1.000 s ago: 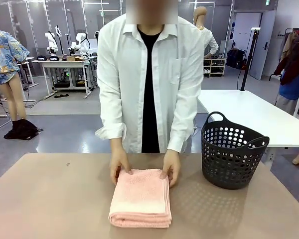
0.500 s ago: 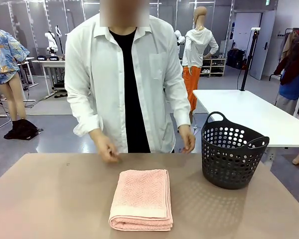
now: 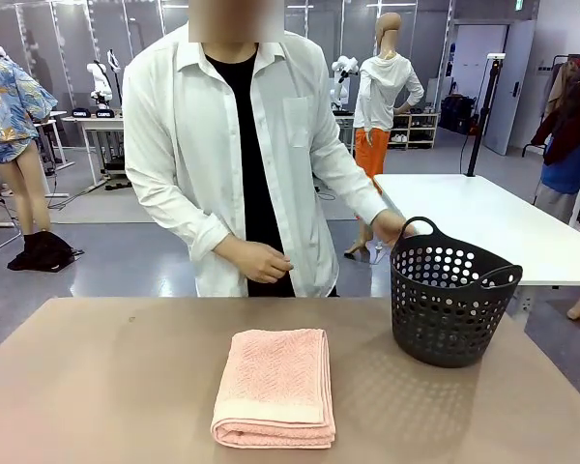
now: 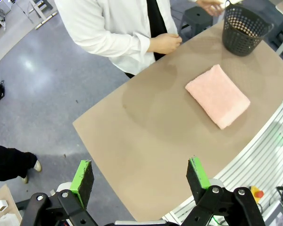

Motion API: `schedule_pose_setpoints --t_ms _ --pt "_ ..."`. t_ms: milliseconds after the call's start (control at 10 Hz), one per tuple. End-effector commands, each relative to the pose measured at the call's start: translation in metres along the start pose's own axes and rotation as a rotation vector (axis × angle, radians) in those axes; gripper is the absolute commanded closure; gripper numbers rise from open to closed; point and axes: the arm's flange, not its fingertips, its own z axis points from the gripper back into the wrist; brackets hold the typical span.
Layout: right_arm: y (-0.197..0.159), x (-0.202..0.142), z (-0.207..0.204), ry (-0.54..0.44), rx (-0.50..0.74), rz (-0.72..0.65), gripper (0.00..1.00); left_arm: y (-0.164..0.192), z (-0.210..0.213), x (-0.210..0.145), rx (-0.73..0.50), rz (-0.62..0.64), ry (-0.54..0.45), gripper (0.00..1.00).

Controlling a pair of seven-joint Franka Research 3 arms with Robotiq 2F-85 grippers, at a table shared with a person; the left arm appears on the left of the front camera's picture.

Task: Fold the towel.
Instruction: Pick up the 100 cm Hotel Towel and place it on the left side of the table.

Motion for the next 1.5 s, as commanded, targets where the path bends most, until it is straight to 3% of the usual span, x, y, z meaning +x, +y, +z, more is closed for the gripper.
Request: schedule_pose_setpoints --t_ms 0,900,1200,1400 --pt "0.0 0.0 0.001 -0.002 -0.004 -0.004 0.0 -0.001 0.001 -0.001 -0.005 0.006 0.007 0.0" --pt "0.0 0.0 0.001 -0.002 -0.004 -0.004 0.0 0.0 0.0 0.0 0.0 0.0 0.0 0.0" --pt "0.0 0.0 0.001 -0.002 -0.004 -0.004 0.0 0.002 -0.039 0.011 -0.119 0.063 0.023 0.0" --pt "0.0 0.0 0.001 -0.002 -0.004 -0.004 0.0 -0.005 -0.09 0.008 -0.212 0.165 0.057 0.0"
